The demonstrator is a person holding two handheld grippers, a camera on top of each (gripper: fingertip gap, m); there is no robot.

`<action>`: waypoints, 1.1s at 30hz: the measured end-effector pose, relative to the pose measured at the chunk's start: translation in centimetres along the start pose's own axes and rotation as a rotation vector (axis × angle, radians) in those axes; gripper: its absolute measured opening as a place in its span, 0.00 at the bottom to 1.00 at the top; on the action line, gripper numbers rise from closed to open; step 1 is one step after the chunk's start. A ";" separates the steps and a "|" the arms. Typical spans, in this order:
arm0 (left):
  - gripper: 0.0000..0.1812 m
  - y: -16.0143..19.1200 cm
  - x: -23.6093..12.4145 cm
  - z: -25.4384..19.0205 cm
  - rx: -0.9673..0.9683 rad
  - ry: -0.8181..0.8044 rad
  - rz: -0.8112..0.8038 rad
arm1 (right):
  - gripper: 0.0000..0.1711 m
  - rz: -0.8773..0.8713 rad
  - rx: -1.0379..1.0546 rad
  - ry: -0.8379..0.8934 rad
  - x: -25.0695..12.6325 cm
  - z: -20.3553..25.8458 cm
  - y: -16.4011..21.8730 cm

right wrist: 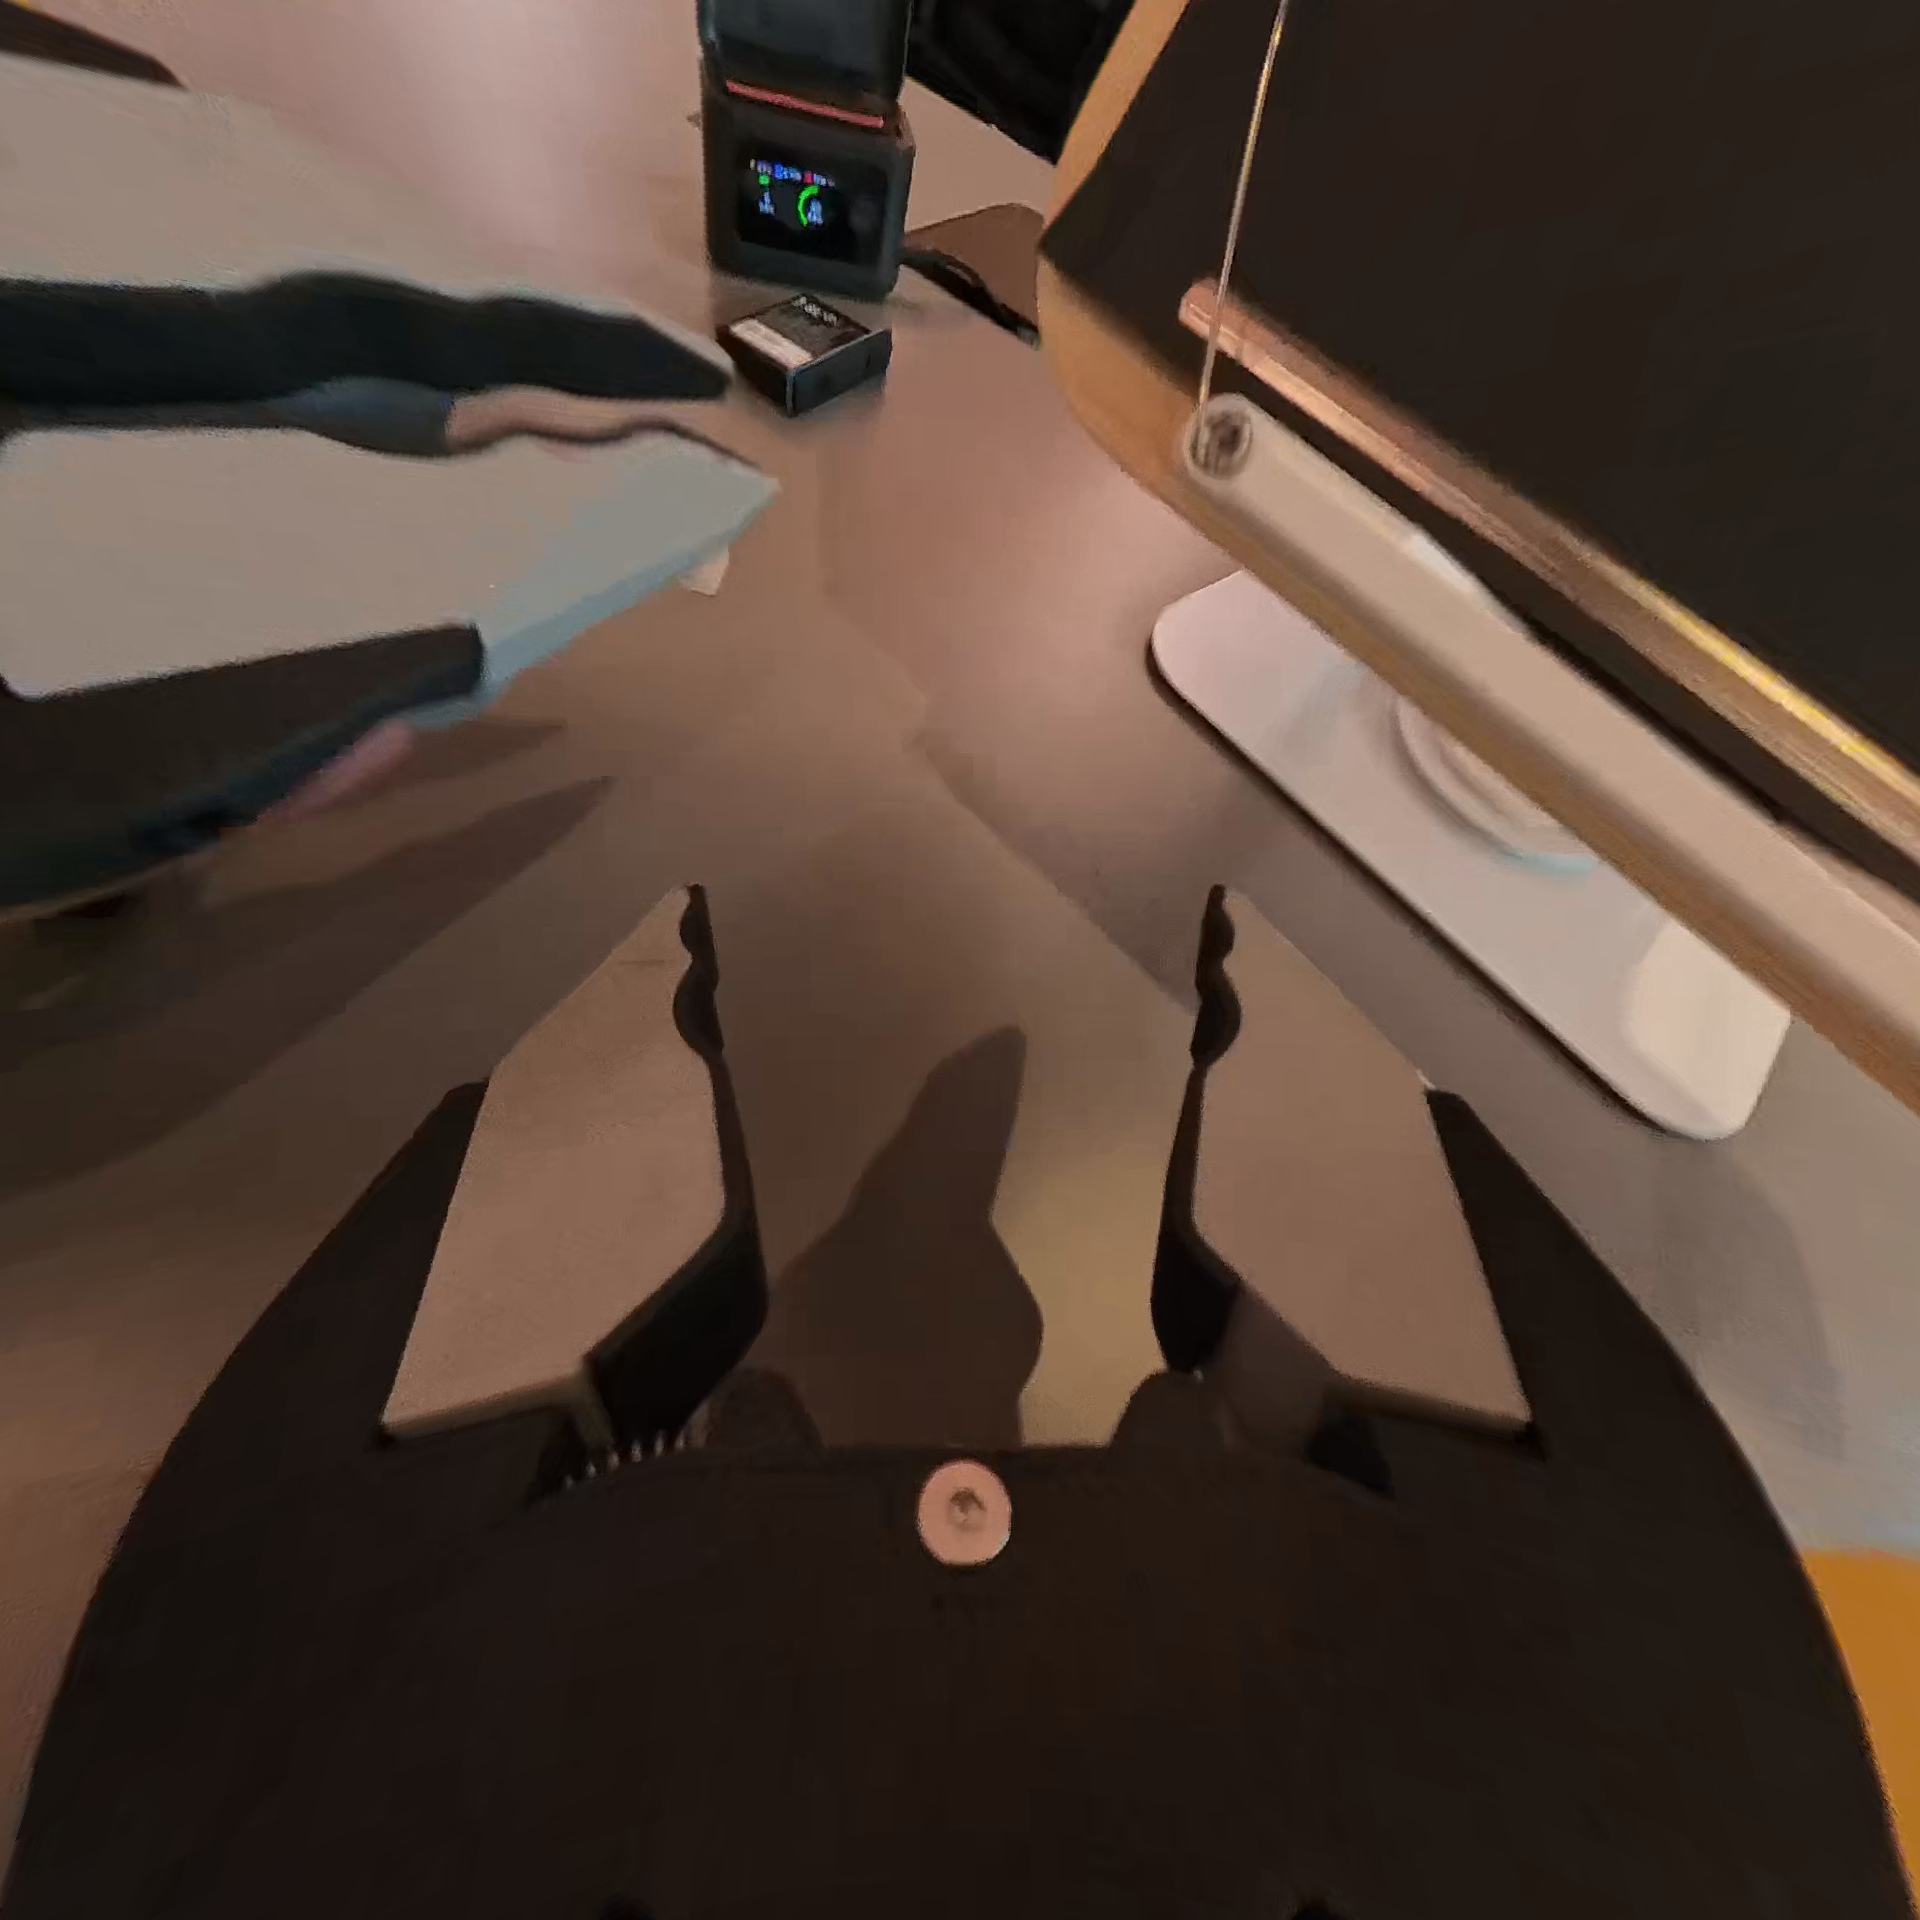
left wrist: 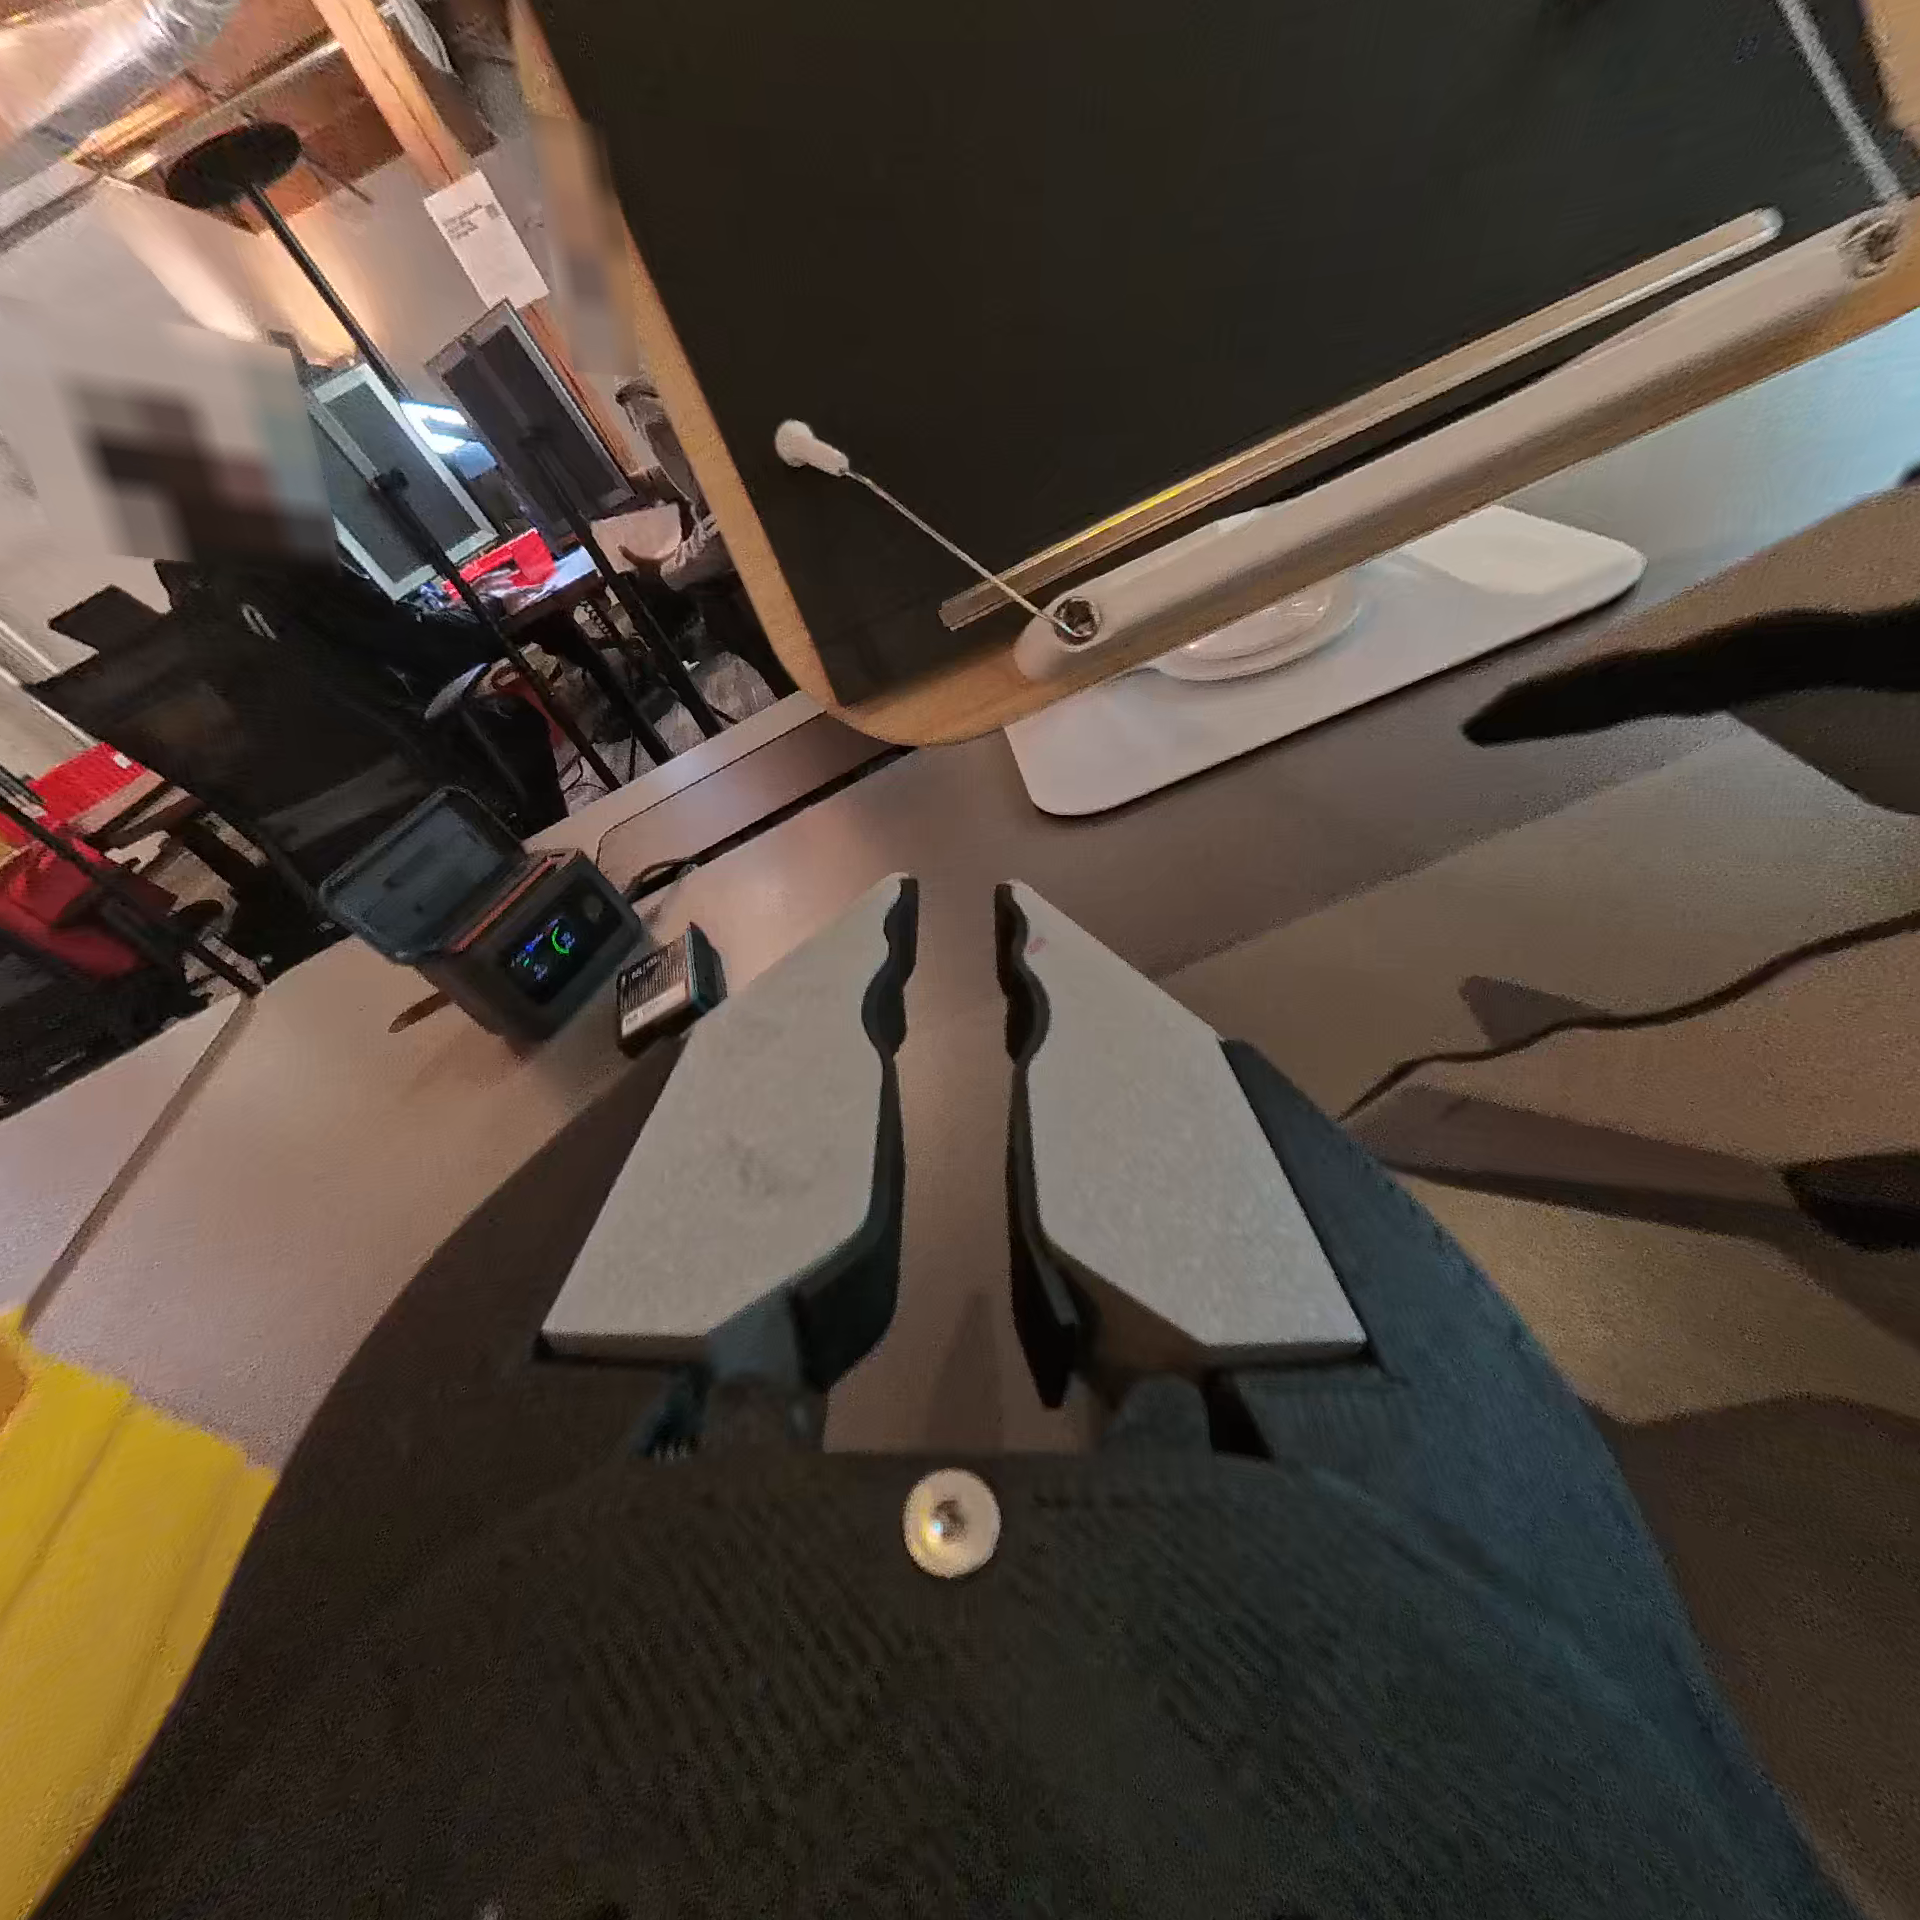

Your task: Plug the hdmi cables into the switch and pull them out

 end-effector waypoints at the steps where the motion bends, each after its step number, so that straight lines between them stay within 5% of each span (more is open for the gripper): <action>1: 0.08 0.1 1.1 -0.1 0.008 0.004 0.015 | 0.54 -0.009 -0.006 -0.004 0.6 -0.7 -0.6; 4: 0.17 0.5 3.0 -0.3 -0.023 0.076 0.112 | 0.53 -0.062 -0.048 0.017 2.1 -2.8 -2.0; 10: 0.13 0.4 2.5 0.1 -0.018 0.075 0.055 | 0.54 -0.060 0.004 -0.082 3.3 -3.1 -2.0; 27: 0.13 0.5 2.2 1.6 -0.107 0.034 0.057 | 0.53 -0.231 0.223 0.024 1.4 -3.3 -2.7; 33: 0.13 0.6 2.3 1.3 -0.092 0.053 0.069 | 0.52 -0.168 0.110 0.040 1.7 -3.7 -2.5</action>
Point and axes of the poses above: each gripper's, where its closed fingertips meet, x out along the fingers, y out of its underside, z = x × y across the jaws, the point moved 7 cm from there along -x, back along the fingers, and after that the axes turned 15 degrees about -y, right-handed, at the moved point
